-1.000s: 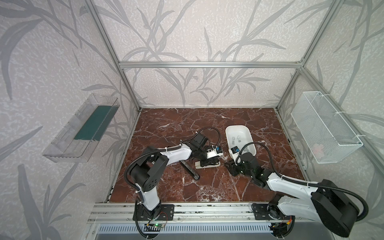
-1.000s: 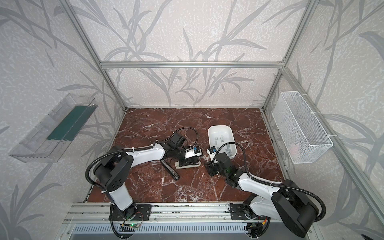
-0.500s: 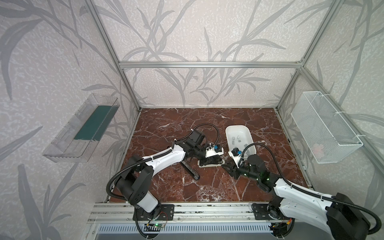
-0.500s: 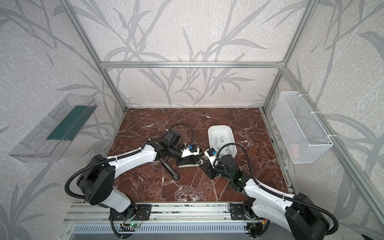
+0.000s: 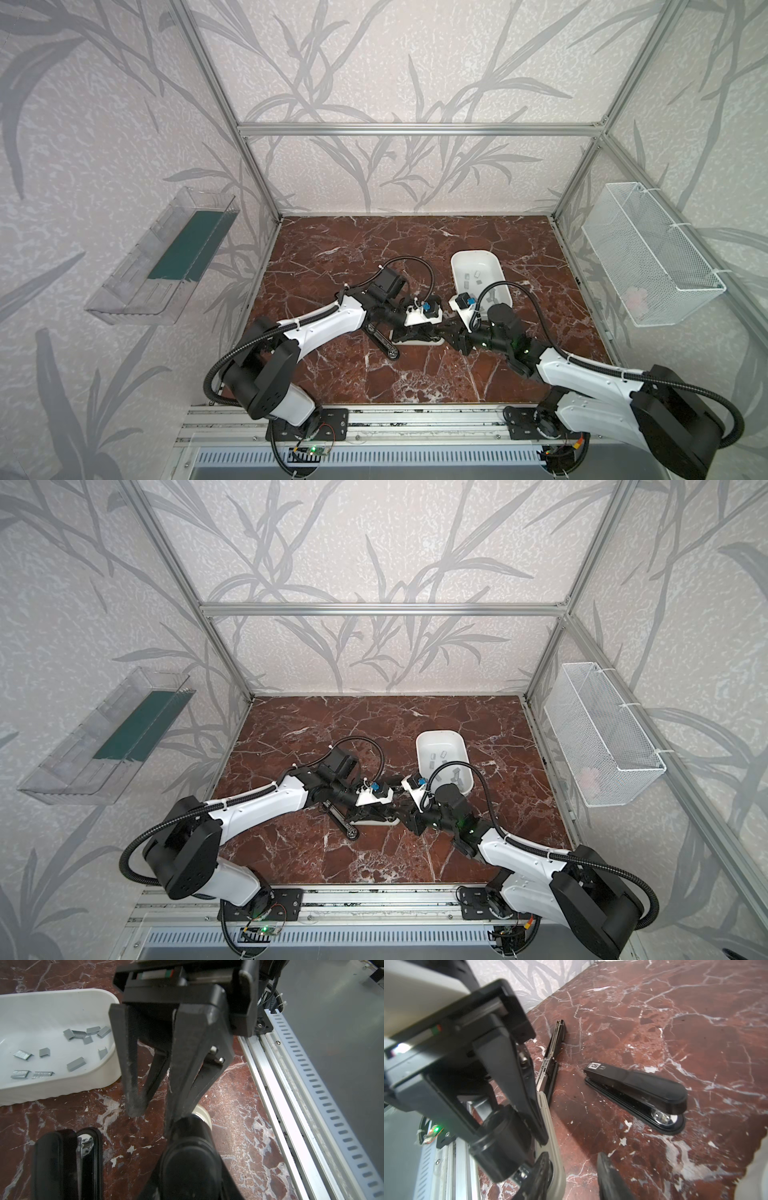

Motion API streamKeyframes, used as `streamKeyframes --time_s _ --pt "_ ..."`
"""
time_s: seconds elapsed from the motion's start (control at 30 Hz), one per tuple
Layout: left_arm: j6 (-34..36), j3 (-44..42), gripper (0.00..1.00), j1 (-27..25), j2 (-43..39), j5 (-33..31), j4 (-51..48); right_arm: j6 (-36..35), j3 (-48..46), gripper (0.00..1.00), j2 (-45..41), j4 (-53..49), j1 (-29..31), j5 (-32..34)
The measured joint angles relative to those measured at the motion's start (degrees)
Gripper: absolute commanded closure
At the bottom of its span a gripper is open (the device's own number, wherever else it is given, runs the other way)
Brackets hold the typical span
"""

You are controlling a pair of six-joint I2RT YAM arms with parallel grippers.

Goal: Load the staples into the stapler

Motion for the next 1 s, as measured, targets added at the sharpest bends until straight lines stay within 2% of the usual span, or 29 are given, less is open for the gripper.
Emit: streamKeyframes --time_s 0.43,1.0 --pt "3.06 2.32 1.00 0.07 1.09 0.11 -5.53 -6.73 -1.75 0.66 -11.10 -2.27 3.76 0.85" --pt "3.13 2.73 1.00 1.03 0.20 1.18 -5.05 -9.57 -1.84 0.65 -6.29 -1.62 5.84 -0.35"
